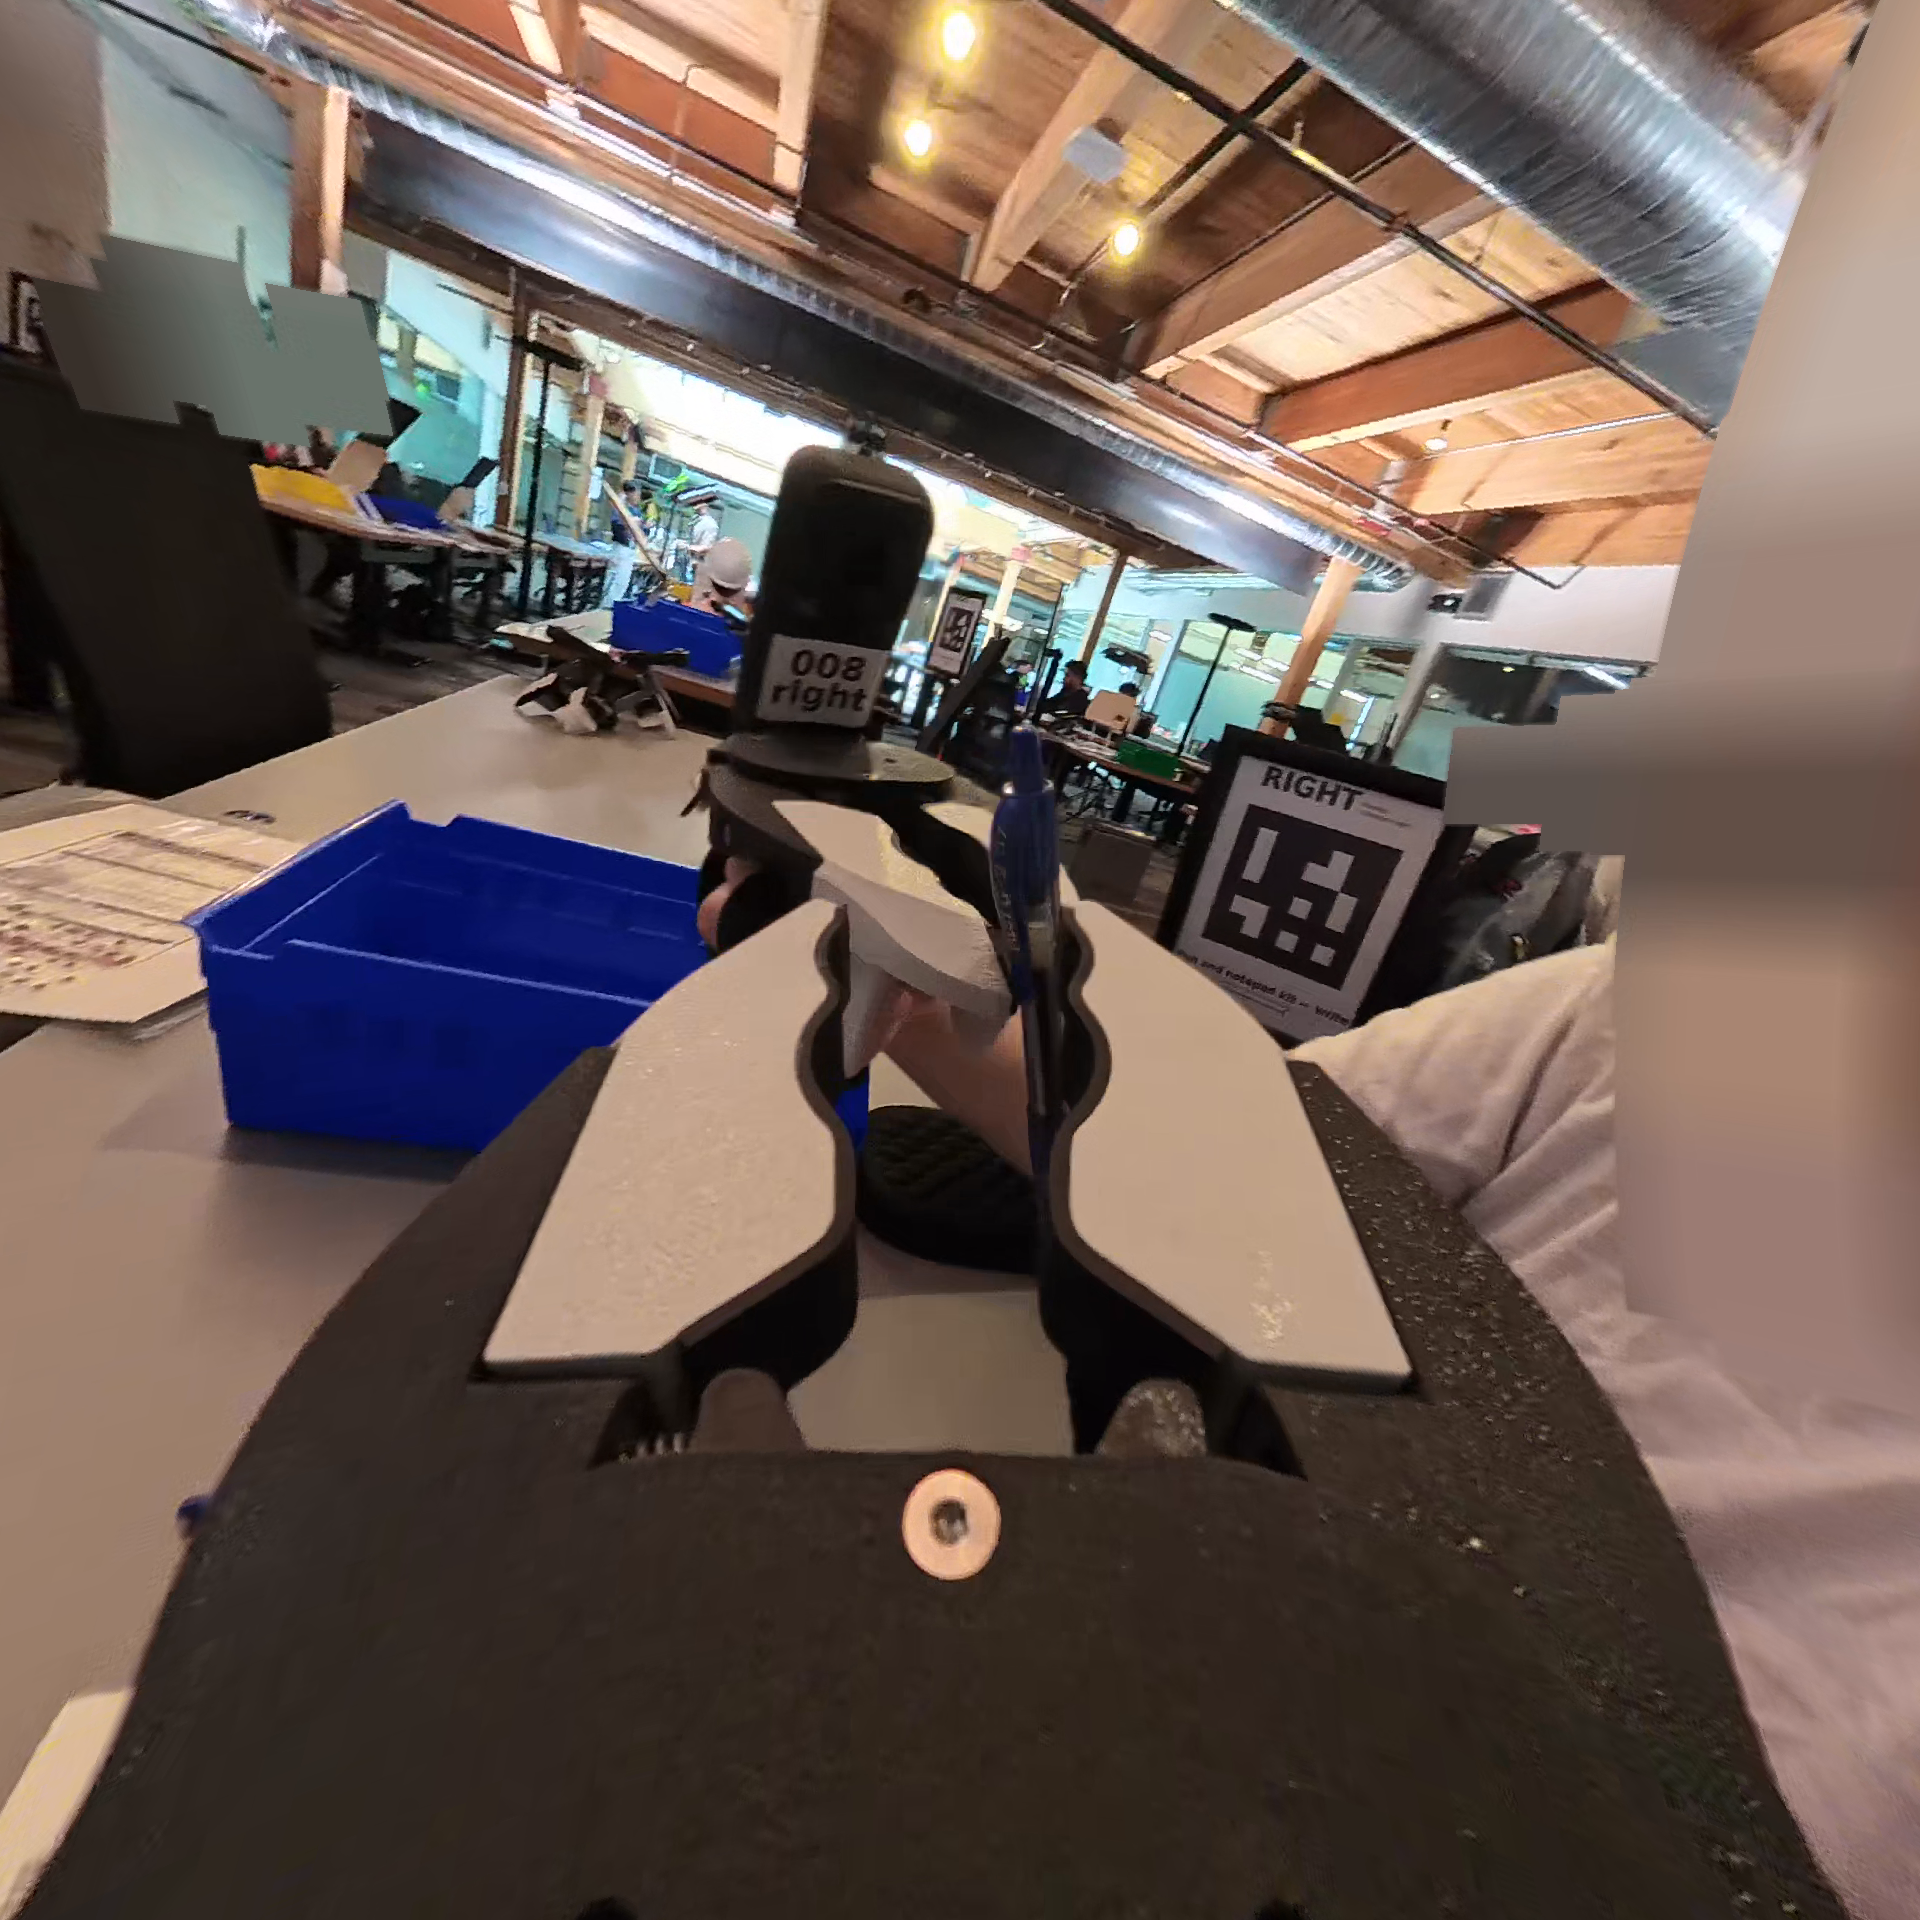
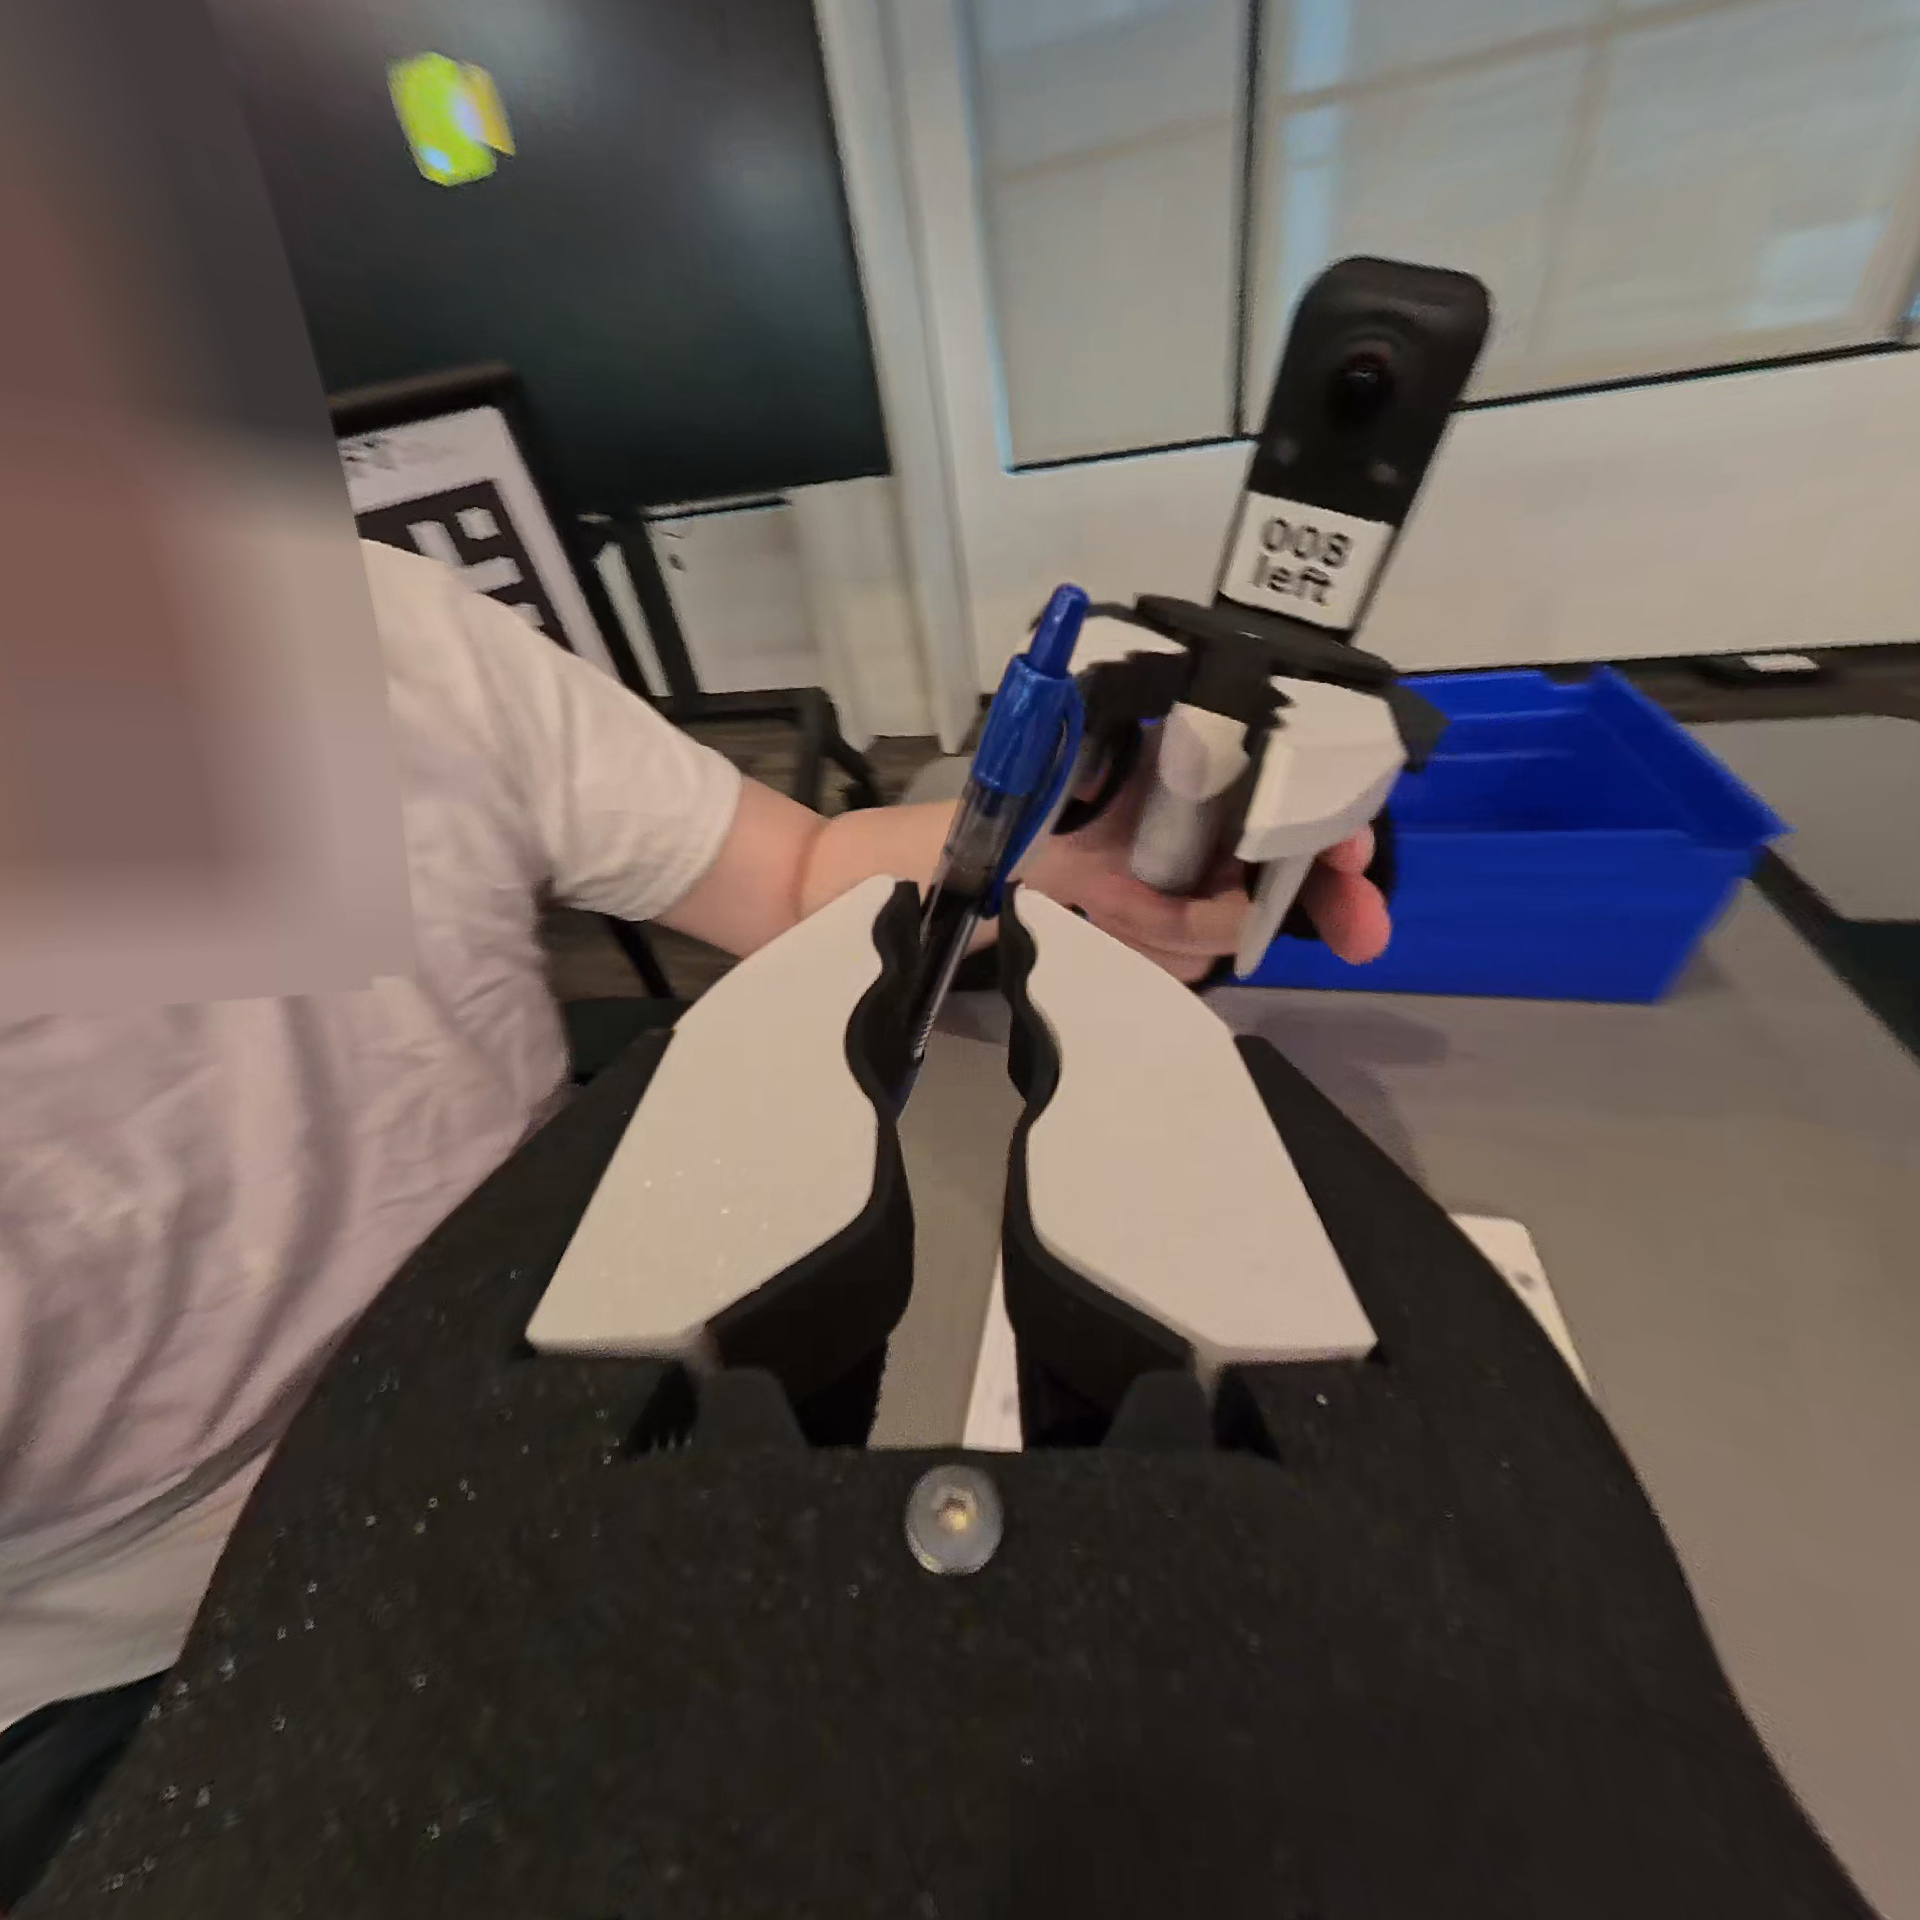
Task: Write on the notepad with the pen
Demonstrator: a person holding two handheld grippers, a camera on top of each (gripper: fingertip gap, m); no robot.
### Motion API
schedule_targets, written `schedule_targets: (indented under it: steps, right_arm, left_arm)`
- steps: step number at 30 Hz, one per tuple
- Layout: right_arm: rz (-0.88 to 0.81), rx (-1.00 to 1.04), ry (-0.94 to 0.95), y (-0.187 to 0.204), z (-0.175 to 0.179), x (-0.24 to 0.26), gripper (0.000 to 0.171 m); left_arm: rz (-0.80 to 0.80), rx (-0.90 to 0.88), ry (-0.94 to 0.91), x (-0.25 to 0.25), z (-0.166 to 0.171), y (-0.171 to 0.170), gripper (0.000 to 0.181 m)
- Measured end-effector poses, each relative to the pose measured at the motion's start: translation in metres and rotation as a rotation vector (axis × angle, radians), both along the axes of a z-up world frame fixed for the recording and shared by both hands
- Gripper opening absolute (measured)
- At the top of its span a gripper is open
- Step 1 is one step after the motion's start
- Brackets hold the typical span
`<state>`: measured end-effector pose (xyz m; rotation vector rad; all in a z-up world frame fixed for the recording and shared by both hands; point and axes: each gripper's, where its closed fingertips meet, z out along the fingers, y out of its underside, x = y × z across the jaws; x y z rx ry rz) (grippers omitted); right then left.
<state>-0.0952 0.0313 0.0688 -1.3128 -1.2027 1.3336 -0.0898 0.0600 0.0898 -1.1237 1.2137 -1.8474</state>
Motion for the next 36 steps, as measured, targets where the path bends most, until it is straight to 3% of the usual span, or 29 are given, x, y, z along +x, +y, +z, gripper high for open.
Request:
schedule_targets:
  steps: [5,9,11,14,19,22,26,29,33,36]
  right_arm:
    - [0.138,-0.002,0.003,-0.010,-0.005,-0.010,0.014]
    - [0.166,0.001,-0.045,-0.006,-0.012,-0.019,0.014]
    - [0.162,0.004,-0.058,-0.002,-0.015,-0.021,0.014]
    - [0.145,-0.002,-0.056,0.005,-0.017,-0.021,0.014]
    - [0.043,-0.061,-0.040,0.023,-0.020,-0.016,0.014]
    - [-0.098,-0.078,-0.061,0.038,-0.018,-0.014,0.038]
    - [-0.270,0.008,-0.140,0.052,-0.018,-0.018,0.041]
    - [-0.322,0.025,-0.179,0.056,-0.021,-0.024,0.035]
    - [-0.308,-0.013,-0.165,0.055,-0.021,-0.027,0.012]
    - [-0.343,0.024,-0.179,0.060,-0.023,-0.023,0.011]
  left_arm:
    - [-0.138,-0.006,-0.110,-0.006,0.007,-0.020,0.034]
    - [-0.116,0.048,-0.084,-0.002,0.000,-0.021,0.027]
    - [-0.113,0.061,-0.075,-0.002,-0.002,-0.021,0.015]
    - [-0.096,0.061,-0.066,-0.003,-0.003,-0.016,0.013]
    - [0.021,0.114,-0.008,0.000,-0.007,-0.002,0.012]
    - [0.139,0.167,0.027,0.003,-0.010,0.010,0.011]
    - [0.214,0.152,0.006,0.002,-0.003,0.018,0.011]
    - [0.236,0.142,-0.008,0.000,0.001,0.020,0.011]
    - [0.246,0.128,0.002,-0.001,0.000,0.024,0.011]
    - [0.258,0.123,0.006,0.001,-0.002,0.026,0.012]
